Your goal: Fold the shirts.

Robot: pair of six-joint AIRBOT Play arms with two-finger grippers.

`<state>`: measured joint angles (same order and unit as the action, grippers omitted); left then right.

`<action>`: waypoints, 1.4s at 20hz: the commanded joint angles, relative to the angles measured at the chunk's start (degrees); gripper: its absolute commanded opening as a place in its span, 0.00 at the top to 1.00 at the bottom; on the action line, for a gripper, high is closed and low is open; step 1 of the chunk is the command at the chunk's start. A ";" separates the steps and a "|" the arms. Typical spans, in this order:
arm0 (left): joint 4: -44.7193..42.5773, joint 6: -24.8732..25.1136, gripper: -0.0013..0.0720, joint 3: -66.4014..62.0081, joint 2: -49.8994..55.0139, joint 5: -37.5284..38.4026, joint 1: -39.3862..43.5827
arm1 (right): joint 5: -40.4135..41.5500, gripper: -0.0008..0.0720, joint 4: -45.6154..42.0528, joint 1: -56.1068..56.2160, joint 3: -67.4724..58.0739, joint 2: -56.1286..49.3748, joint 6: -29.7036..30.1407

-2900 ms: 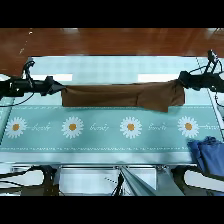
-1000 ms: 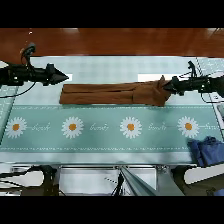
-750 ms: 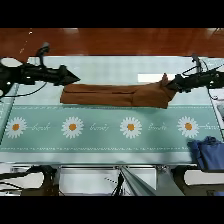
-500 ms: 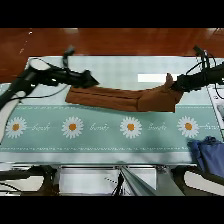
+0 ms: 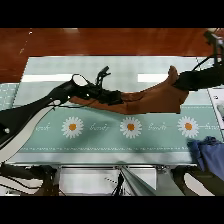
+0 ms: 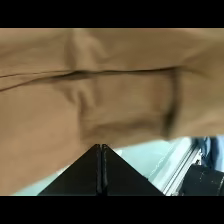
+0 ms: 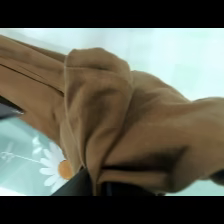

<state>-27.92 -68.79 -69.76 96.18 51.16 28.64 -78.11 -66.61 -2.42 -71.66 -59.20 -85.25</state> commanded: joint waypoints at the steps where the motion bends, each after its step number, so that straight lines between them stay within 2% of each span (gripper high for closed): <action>1: 3.96 -0.04 0.94 -0.04 2.40 -3.23 2.47 | -2.95 0.95 -0.37 0.74 -0.07 5.57 -5.11; 3: 8.61 0.37 0.94 -0.07 3.98 -3.69 3.45 | -5.42 0.95 -0.28 0.72 -0.07 7.41 -6.16; 5: 12.55 2.91 0.94 -0.04 5.31 -3.87 5.18 | -6.51 0.95 -0.31 0.72 -0.07 8.81 -6.69; 11: 19.28 3.17 0.94 -0.07 8.39 -4.72 12.79 | -6.08 0.95 -1.73 0.72 -0.07 9.55 -7.74; 14: 20.87 4.50 0.94 -0.04 9.70 -7.04 13.68 | -5.81 0.95 -3.41 0.72 -0.07 9.53 -7.78; 18: 20.79 7.34 0.94 -0.04 5.68 -5.05 3.34 | -3.72 0.95 -2.84 0.74 0.02 8.22 -7.78; 21: 19.26 9.25 0.94 -0.07 -2.99 -3.52 -7.91 | -0.22 0.95 -0.13 3.28 0.07 3.45 -6.93; 28: 11.56 7.41 0.94 -0.04 -26.34 6.10 -32.26 | 25.44 0.95 -2.23 22.75 0.07 -13.20 -7.28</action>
<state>-13.39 -60.53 -69.76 78.15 52.25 5.15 -64.90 -68.71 13.58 -71.61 -65.84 -92.64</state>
